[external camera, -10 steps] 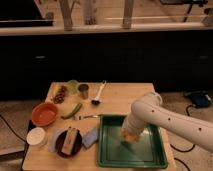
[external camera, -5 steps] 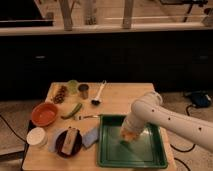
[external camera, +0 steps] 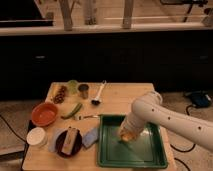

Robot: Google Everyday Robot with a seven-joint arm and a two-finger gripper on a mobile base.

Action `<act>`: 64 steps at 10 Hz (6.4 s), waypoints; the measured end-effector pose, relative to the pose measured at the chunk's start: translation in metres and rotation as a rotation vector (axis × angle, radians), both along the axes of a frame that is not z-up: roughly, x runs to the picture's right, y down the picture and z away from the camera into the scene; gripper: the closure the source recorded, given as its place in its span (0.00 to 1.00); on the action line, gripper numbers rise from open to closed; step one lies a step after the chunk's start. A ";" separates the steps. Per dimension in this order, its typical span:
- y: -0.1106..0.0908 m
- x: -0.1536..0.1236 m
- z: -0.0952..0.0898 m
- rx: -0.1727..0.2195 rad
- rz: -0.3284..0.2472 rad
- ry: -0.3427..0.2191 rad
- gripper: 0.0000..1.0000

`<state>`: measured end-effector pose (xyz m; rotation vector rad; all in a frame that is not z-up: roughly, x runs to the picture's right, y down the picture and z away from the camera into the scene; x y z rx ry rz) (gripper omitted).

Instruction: Place apple in tray

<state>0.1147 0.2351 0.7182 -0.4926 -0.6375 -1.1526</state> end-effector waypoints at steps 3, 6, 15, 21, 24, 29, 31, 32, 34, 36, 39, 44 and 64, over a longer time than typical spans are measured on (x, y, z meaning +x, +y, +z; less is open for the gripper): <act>-0.002 -0.001 0.002 -0.005 0.001 -0.003 0.20; -0.003 -0.001 0.003 -0.015 -0.004 -0.003 0.20; -0.010 0.004 0.010 -0.041 -0.007 0.004 0.20; -0.011 0.006 0.011 -0.046 -0.008 0.008 0.20; -0.010 0.006 0.011 -0.046 -0.008 0.008 0.20; -0.010 0.006 0.011 -0.047 -0.008 0.008 0.20; -0.010 0.006 0.011 -0.047 -0.008 0.008 0.20; -0.010 0.006 0.011 -0.047 -0.008 0.008 0.20; -0.010 0.006 0.011 -0.047 -0.008 0.008 0.20; -0.010 0.006 0.011 -0.047 -0.008 0.008 0.20; -0.010 0.006 0.011 -0.047 -0.008 0.008 0.20; -0.010 0.006 0.011 -0.047 -0.008 0.008 0.20; -0.010 0.006 0.011 -0.047 -0.008 0.008 0.20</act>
